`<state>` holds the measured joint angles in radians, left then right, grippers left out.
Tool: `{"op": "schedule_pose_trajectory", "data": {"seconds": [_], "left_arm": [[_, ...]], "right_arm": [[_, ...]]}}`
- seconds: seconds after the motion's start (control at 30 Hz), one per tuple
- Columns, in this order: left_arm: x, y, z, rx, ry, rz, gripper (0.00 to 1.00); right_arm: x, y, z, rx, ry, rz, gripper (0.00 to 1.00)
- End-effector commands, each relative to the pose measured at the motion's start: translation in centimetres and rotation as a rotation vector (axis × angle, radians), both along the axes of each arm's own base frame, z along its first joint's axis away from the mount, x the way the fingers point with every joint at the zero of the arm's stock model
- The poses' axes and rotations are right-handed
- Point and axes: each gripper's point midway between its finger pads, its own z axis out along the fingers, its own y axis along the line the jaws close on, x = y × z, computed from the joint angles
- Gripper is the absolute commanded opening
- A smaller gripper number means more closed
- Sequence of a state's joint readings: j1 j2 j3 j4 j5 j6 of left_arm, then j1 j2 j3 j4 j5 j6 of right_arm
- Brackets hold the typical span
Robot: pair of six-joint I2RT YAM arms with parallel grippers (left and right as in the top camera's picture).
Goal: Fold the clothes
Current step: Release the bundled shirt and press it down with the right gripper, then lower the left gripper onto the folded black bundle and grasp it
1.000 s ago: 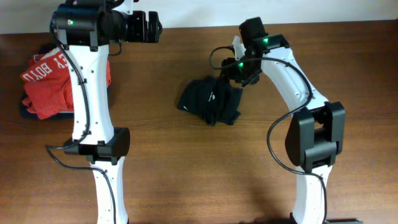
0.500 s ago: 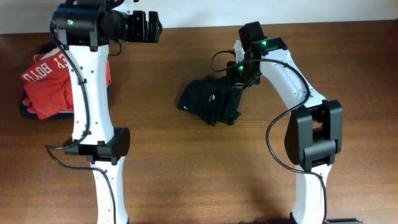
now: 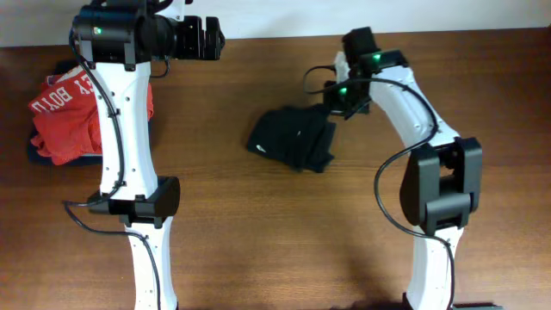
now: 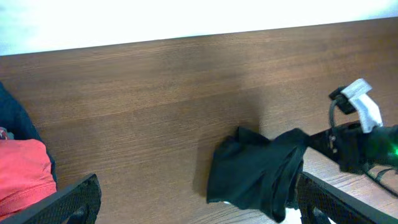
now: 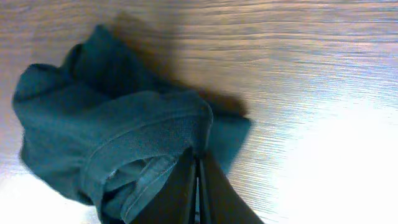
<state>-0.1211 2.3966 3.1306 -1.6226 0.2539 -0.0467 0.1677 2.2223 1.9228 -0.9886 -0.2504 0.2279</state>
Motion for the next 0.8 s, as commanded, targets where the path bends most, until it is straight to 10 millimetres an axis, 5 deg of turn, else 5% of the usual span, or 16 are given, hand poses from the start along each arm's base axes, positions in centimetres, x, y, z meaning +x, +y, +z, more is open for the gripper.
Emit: {"op": "schedule_pose_trajectory", "data": {"seconds": [0.0,0.23,0.33,0.4,0.5,0.77], "left_arm": [[0.2,-0.2,-1.0,-0.006,0.029,-0.001,0.99],[0.3,-0.2,-1.1,0.01,0.022,-0.023,0.99],[0.2,-0.3,-1.2,0.012,0.024,-0.027,0.99],[0.1,-0.4,-1.2,0.015,0.027,-0.034,0.99],[-0.3,-1.3,-1.3,0.028,0.025,-0.073,0.99],[-1.6,-6.8,-2.5,0.061,0.034,-0.218,0.97]], "right_arm": [[0.0,-2.2,-0.9,-0.023,0.015,-0.01,0.04],[0.5,-3.6,-0.5,0.028,-0.009,0.032,0.05],[0.0,-3.3,0.0,0.113,-0.001,0.071,0.78],[0.1,-3.8,0.8,0.171,0.001,0.056,0.89],[0.6,-5.4,3.0,0.25,-0.019,0.009,0.95],[0.7,-15.0,7.8,0.19,-0.037,-0.209,0.99]]}}
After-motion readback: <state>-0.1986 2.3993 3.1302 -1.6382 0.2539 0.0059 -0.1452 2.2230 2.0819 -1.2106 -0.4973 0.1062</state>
